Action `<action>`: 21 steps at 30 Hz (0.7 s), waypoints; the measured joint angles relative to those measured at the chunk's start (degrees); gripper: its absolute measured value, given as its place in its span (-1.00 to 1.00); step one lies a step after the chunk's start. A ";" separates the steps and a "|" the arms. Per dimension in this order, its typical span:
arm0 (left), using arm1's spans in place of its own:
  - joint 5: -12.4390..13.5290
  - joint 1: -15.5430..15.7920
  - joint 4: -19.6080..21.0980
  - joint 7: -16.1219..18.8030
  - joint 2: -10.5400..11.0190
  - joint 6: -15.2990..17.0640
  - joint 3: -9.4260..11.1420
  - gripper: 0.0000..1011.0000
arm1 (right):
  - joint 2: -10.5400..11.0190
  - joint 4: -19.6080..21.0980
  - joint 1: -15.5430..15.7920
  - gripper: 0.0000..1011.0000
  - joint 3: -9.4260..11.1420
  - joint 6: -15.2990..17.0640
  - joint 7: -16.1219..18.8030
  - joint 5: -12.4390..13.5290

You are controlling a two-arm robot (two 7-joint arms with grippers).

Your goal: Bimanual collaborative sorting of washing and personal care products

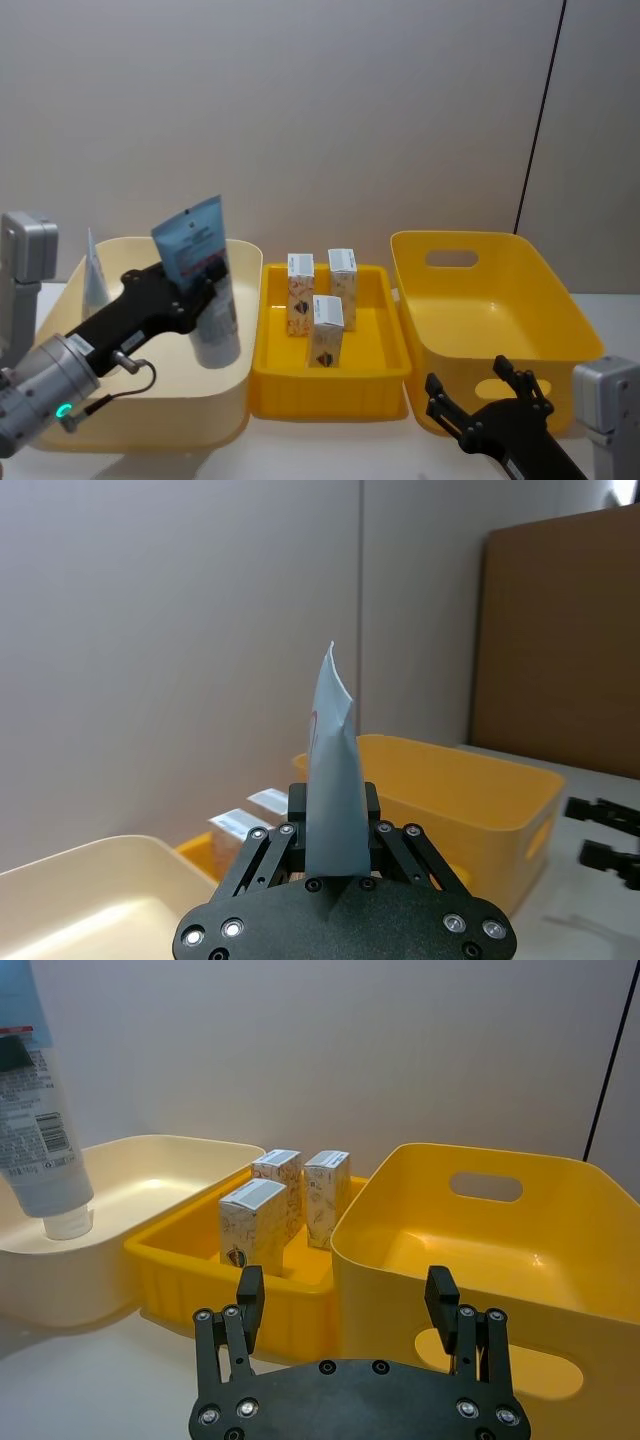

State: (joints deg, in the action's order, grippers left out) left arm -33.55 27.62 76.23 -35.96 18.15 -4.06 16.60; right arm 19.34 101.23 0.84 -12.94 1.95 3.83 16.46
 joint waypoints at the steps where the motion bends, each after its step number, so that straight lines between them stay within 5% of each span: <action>1: -0.26 0.05 -0.08 -0.48 -0.10 0.05 0.16 -0.46 | 0.00 0.00 0.00 0.98 0.00 0.00 0.00 0.00; 21: -3.72 1.41 -3.15 -7.76 -3.48 -1.03 4.83 -0.46 | 0.00 0.00 0.00 0.98 0.00 0.00 0.00 0.00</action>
State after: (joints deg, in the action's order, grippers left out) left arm -37.27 29.03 73.08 -43.72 14.67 -5.08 21.43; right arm 19.34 101.23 0.84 -12.94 1.95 3.83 16.46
